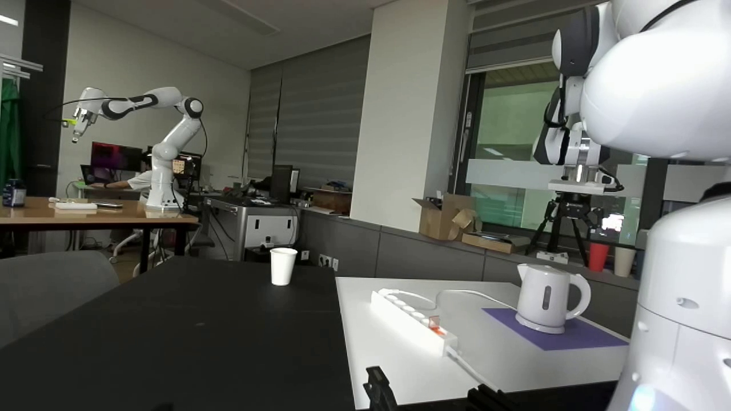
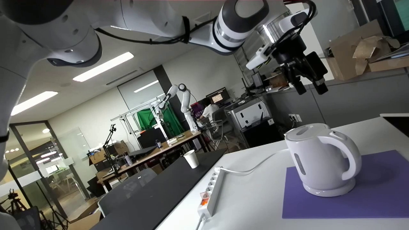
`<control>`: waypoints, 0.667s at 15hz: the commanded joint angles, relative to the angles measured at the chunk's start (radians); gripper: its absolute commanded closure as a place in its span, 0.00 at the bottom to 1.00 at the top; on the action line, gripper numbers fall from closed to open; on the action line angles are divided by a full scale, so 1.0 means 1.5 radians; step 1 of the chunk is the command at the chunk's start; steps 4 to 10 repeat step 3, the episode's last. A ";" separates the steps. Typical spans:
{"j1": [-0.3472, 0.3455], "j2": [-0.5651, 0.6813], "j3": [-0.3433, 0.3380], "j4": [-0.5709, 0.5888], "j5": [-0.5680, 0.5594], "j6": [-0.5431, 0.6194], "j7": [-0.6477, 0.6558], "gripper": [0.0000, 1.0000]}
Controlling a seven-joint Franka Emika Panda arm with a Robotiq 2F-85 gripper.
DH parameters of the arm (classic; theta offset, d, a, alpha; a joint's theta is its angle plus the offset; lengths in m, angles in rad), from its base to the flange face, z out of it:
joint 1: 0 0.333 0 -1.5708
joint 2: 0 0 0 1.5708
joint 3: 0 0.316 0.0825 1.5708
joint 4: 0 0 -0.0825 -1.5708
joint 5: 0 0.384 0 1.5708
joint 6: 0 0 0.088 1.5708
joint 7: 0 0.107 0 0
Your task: Press the on/off button on the kettle.
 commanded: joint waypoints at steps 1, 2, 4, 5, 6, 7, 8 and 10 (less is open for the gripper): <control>-0.002 0.004 0.000 0.005 0.000 -0.003 -0.001 0.00; -0.003 0.004 0.000 0.005 0.000 -0.003 -0.002 0.00; -0.004 0.004 0.000 0.005 0.000 -0.003 -0.002 0.00; -0.004 0.004 0.000 0.005 0.000 -0.003 -0.002 0.00; -0.004 0.004 0.000 0.005 0.000 -0.003 -0.002 0.00; -0.004 0.004 0.000 0.005 0.000 -0.003 -0.002 0.00; -0.004 0.004 0.000 0.005 0.000 -0.003 -0.002 0.00; -0.004 0.004 0.000 0.005 0.000 -0.003 -0.002 0.00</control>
